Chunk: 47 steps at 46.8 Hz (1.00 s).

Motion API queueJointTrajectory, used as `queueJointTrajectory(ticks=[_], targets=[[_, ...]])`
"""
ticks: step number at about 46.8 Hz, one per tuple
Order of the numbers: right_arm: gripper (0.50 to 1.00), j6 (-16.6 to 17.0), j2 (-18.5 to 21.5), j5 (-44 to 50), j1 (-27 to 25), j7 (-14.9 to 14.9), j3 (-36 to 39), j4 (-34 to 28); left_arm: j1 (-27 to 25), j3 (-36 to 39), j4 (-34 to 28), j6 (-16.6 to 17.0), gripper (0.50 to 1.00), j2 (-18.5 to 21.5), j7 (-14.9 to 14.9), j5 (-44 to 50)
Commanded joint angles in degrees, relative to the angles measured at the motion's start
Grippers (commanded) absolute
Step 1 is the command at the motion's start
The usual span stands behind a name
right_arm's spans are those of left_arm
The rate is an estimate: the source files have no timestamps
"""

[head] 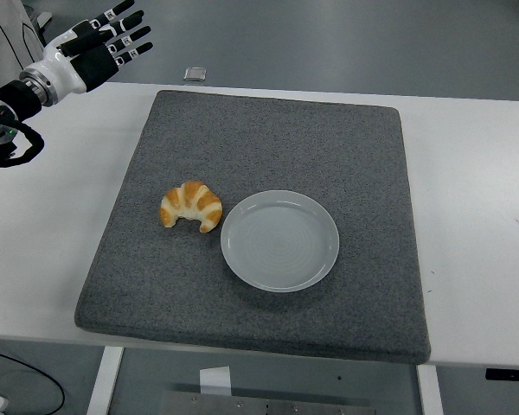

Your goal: Place the bread on the plate

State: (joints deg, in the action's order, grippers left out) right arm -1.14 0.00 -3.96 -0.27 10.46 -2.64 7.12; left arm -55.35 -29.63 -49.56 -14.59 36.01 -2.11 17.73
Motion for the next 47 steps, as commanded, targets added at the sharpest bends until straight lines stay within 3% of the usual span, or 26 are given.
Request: queueJointTrajectory(ticks=[1,17,26,38,47], targets=[[0.932,0.0,0.0,0.0,0.0,0.0,0.0,0.0,-0.3,0.4,-0.2,-0.2,1.000,0.6,0.0,-1.5],[0.932,0.0,0.0,0.0,0.0,0.0,0.0,0.0,-1.0,0.5,-5.6,-0.8,0.999,1.9,-0.6,-21.8],[0.932,0.0,0.0,0.0,0.0,0.0,0.0,0.0,-1.3,0.9,-14.1,-0.8,0.999,6.1,-0.6,-40.2],[0.932,0.0,0.0,0.0,0.0,0.0,0.0,0.0,-6.0,6.6,-22.1,-0.9,0.999,12.7,-0.5,-54.9],[0.932,0.0,0.0,0.0,0.0,0.0,0.0,0.0,-6.4,8.6,-30.0,-0.9,0.999,17.4,-0.4,-65.4]])
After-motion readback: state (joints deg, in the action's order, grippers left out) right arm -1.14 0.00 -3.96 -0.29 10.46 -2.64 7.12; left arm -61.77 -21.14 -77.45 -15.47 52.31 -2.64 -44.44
